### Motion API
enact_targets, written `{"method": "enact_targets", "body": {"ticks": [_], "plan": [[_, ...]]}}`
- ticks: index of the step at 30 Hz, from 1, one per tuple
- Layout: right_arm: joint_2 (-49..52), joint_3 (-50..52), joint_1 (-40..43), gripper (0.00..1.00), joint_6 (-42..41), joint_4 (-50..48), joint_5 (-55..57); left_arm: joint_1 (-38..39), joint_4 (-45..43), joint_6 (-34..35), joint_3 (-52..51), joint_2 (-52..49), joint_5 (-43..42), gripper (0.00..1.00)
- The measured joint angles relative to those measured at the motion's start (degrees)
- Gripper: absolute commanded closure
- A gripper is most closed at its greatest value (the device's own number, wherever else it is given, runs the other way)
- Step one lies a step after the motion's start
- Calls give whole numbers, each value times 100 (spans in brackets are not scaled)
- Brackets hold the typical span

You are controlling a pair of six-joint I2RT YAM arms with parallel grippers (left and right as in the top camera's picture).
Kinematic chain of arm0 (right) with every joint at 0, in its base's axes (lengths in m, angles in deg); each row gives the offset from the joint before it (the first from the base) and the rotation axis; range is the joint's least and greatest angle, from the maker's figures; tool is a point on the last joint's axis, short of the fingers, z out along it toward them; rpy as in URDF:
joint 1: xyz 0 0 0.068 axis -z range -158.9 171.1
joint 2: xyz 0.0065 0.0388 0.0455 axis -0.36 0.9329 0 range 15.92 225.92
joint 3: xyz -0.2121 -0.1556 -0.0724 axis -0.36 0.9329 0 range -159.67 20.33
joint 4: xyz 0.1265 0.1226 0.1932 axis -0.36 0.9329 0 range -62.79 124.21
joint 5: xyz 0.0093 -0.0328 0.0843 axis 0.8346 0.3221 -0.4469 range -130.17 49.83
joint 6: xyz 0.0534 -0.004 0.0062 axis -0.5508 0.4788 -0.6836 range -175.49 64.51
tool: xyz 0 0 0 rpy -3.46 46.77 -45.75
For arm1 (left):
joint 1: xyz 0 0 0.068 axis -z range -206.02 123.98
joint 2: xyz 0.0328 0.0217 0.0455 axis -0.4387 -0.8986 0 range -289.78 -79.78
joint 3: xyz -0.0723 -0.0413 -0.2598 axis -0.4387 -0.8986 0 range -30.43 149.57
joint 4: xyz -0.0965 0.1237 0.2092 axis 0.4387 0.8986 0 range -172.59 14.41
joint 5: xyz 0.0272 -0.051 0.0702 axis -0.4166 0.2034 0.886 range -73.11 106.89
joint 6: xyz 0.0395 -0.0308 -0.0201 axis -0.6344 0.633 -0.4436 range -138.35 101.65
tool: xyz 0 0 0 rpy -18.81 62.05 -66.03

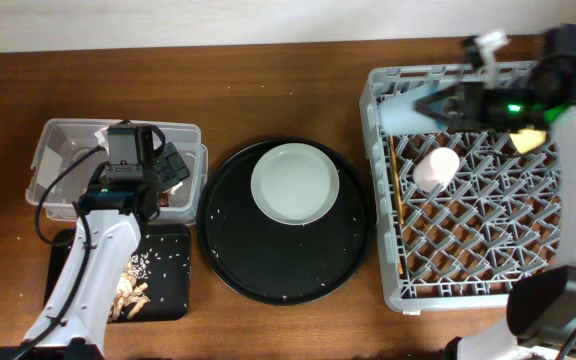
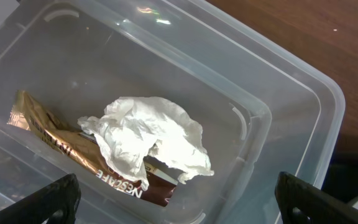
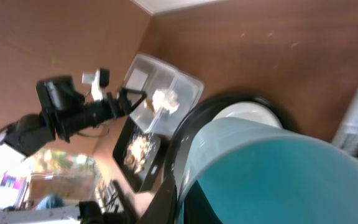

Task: Sort waste into correct bins and load items into the dishwasher rack
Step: 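Carry the blue cup to the rack and set it upside down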

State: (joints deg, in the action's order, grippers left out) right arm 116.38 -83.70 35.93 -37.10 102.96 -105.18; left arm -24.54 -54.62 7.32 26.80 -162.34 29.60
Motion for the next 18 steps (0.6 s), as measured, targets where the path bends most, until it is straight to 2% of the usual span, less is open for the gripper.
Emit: {"method": "enact_targets", "body": {"ticks": [5, 8, 12, 18], "plan": [[2, 221, 1480, 96, 782, 190, -426, 0, -7, 0, -2, 0, 0, 1], [256, 446, 2017, 96, 907, 151, -782, 0, -4, 0, 0, 0, 0, 1], [1445, 658, 2225, 96, 949, 118, -1600, 0, -2, 0, 0, 0, 0, 1], [1781, 664, 2227, 96, 1060, -236, -1718, 0, -2, 0, -2, 0, 0, 1]]}}
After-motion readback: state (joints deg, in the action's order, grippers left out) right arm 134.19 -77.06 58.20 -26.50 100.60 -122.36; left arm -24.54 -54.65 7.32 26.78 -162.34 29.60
